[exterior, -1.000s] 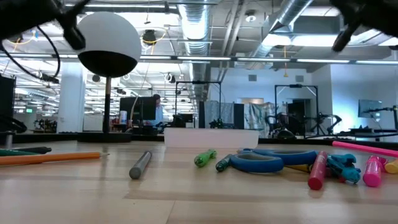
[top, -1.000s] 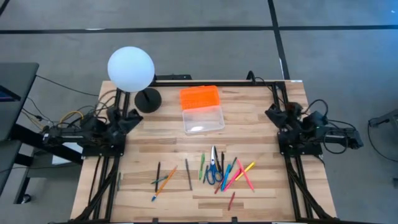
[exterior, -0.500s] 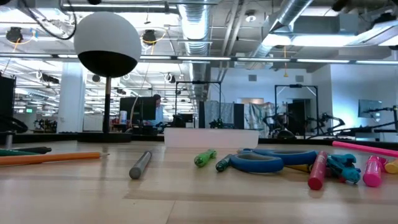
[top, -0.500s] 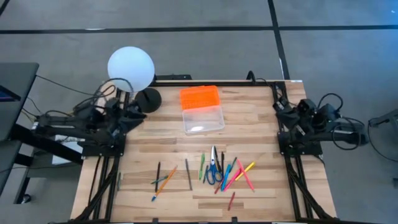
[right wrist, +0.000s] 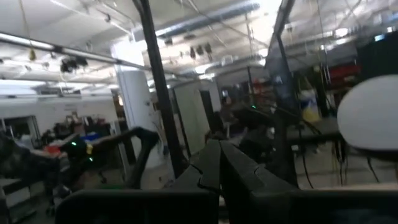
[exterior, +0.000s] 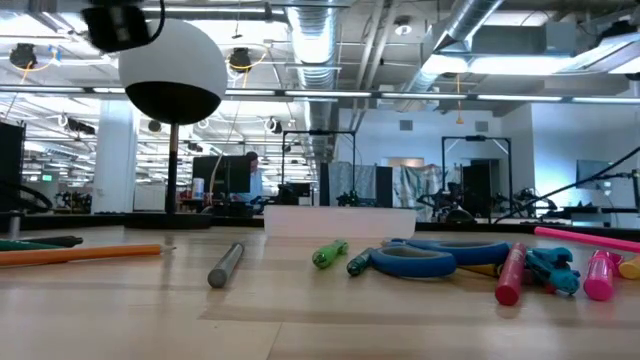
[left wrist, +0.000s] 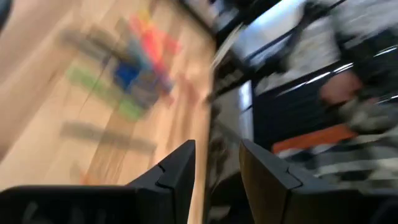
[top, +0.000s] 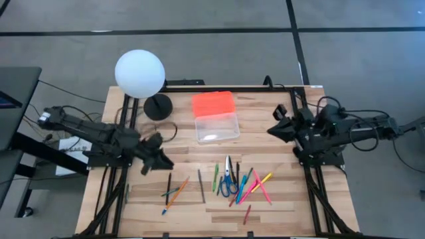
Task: Pick & place school supplies into a supply box
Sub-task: Put the green crayon into the supply box
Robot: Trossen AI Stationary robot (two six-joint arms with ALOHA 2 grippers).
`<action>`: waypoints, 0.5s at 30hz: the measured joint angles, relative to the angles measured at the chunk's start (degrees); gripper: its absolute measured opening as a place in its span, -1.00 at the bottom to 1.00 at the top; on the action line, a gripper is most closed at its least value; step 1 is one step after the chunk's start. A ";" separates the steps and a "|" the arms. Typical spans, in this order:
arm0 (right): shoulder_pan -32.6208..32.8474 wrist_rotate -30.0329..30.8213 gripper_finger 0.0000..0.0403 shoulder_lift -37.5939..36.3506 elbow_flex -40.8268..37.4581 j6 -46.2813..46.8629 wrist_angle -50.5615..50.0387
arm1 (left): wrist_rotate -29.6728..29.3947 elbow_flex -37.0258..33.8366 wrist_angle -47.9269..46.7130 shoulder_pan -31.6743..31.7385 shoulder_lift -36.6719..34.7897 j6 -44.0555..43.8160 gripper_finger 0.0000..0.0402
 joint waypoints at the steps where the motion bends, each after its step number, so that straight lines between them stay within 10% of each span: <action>1: 0.00 0.31 -1.00 0.87 0.31 0.14 -0.55 | -1.47 0.19 -1.99 -1.69 0.60 -1.43 -0.41; 15: -0.07 2.77 -1.00 4.13 0.33 -1.75 -11.61 | -19.41 0.28 -14.47 -19.15 9.18 -35.63 -0.41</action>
